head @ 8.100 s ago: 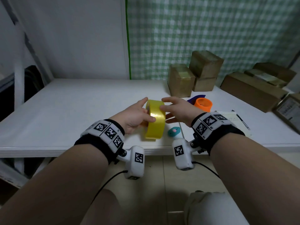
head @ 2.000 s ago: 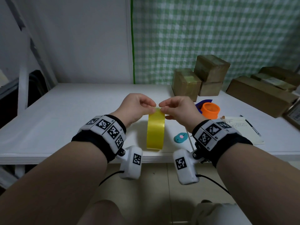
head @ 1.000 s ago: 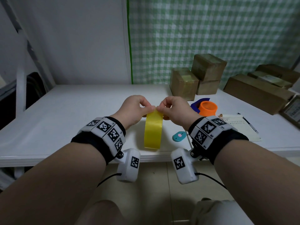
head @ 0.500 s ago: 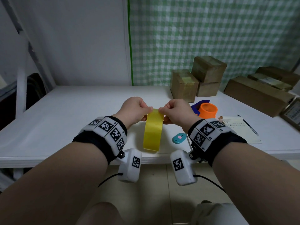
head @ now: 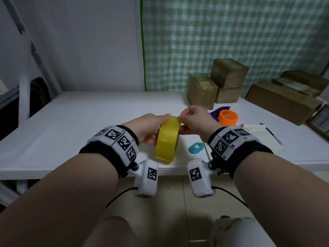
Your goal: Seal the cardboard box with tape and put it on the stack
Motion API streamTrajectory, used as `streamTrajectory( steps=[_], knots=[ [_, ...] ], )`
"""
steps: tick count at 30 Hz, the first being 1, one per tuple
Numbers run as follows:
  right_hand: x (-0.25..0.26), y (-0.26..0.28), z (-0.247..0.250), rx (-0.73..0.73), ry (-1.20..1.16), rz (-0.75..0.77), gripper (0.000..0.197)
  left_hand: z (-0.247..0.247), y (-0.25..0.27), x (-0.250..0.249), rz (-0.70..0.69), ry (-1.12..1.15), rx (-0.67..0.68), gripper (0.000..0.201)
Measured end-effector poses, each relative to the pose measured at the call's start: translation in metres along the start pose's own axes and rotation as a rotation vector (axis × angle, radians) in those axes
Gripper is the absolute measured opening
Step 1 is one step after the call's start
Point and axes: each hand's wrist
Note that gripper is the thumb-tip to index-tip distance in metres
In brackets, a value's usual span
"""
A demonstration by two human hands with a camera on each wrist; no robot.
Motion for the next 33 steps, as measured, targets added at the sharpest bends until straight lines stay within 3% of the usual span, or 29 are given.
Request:
streamTrajectory(
  steps=[6, 9, 12, 16, 20, 24, 29, 31, 33],
  knots=[
    [-0.004, -0.001, 0.008, -0.018, -0.011, 0.038, 0.013, -0.002, 0.0, -0.001, -0.077, -0.029, 0.049, 0.016],
    [-0.013, -0.002, 0.017, -0.062, 0.077, 0.033, 0.009, -0.004, -0.002, -0.005, -0.126, -0.077, 0.014, 0.023],
    [-0.024, -0.005, 0.026, -0.013, 0.393, -0.045, 0.01, -0.006, -0.007, -0.003, -0.136, -0.096, -0.043, 0.023],
    [-0.032, -0.008, 0.029, 0.144, 0.894, -0.149, 0.037, -0.005, -0.014, 0.003, -0.088, -0.071, -0.05, 0.017],
    [-0.04, -0.013, 0.03, 0.201, 1.126, -0.162, 0.04, -0.008, -0.02, 0.005, -0.091, -0.014, -0.047, 0.026],
    [-0.045, -0.022, 0.03, 0.199, 1.065, -0.18, 0.038, -0.008, -0.031, 0.008, -0.137, 0.018, -0.117, 0.04],
    [-0.052, -0.052, 0.022, 0.156, 1.022, -0.194, 0.049, 0.0, -0.045, 0.009, -0.214, -0.052, -0.25, 0.027],
    [-0.054, -0.068, 0.015, 0.107, 0.904, -0.19, 0.044, 0.006, -0.051, 0.009, -0.235, -0.152, -0.277, 0.028],
    [-0.055, -0.083, 0.009, 0.07, 0.672, -0.189, 0.027, 0.009, -0.06, 0.011, -0.249, -0.247, -0.287, 0.037]
  ],
)
Point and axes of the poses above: each hand's wrist, its own y-axis away from the middle knuckle, its own z-axis out of the back of the hand, x = y × z, and after that the axes turned 15 degrees about -y, right-handed
